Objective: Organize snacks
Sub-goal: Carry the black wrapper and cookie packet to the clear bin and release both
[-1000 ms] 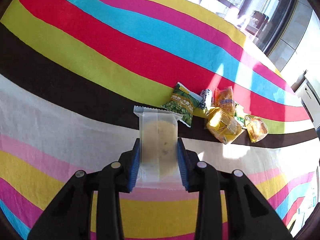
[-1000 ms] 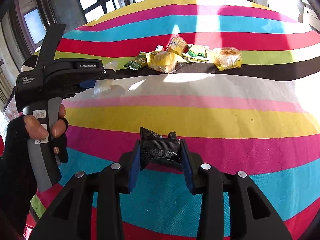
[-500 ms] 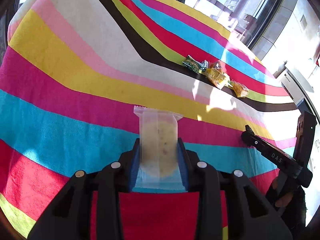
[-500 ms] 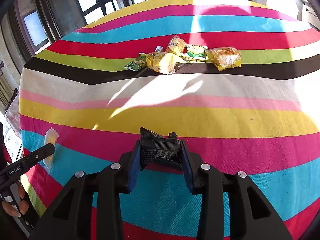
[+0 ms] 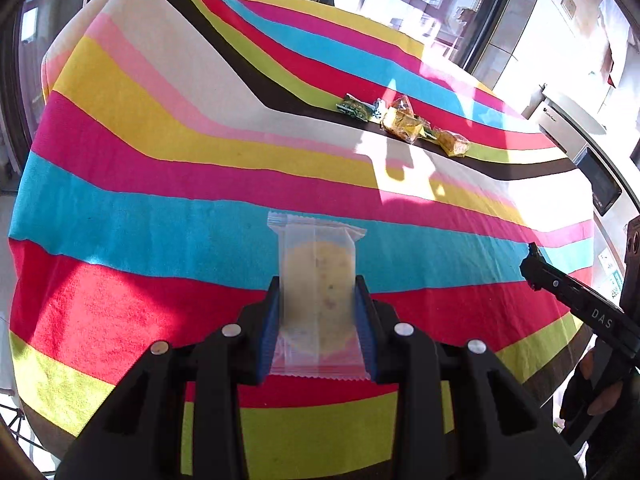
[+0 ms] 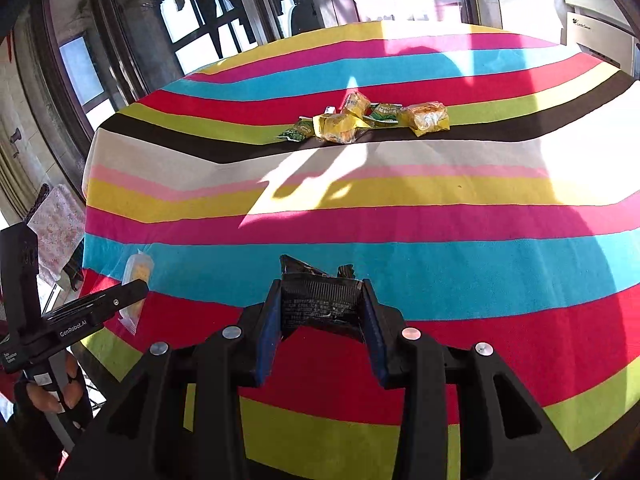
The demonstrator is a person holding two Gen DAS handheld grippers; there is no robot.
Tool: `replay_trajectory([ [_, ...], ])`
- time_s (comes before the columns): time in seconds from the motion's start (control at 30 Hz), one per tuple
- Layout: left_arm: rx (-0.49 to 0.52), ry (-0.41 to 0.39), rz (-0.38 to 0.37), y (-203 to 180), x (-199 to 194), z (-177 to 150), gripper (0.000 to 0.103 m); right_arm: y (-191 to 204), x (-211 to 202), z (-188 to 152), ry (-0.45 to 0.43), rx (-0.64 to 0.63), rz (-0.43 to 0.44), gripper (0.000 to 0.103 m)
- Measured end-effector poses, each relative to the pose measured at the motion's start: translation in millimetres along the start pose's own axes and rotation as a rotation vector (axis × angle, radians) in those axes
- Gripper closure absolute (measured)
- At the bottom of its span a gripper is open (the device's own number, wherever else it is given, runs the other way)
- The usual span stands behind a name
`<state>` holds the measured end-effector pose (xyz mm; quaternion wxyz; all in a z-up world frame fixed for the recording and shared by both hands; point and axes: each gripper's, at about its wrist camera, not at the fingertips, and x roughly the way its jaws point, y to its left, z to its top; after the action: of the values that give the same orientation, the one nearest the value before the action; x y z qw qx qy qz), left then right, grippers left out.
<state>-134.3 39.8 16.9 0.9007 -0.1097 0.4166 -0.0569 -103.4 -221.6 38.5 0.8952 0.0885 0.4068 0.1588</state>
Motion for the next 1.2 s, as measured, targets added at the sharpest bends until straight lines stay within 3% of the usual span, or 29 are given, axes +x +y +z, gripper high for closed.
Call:
replay_trajectory([
  [0.37,0.138,0.023,-0.053,-52.2,-4.9,-9.1,0.068,-2.9,-51.5,-49.2,0.009,-0.02,-0.009,0.066],
  [0.6,0.242,0.038,-0.1,-99.0,-4.8,-16.8,0.068,-26.3,-83.9,-81.9,0.004,0.019,-0.04,0.066],
  [1.2,0.566,0.09,-0.14,-202.8,-8.8,-63.2,0.068,-75.2,-138.1,-126.1,-0.102,0.169,-0.039,0.066],
])
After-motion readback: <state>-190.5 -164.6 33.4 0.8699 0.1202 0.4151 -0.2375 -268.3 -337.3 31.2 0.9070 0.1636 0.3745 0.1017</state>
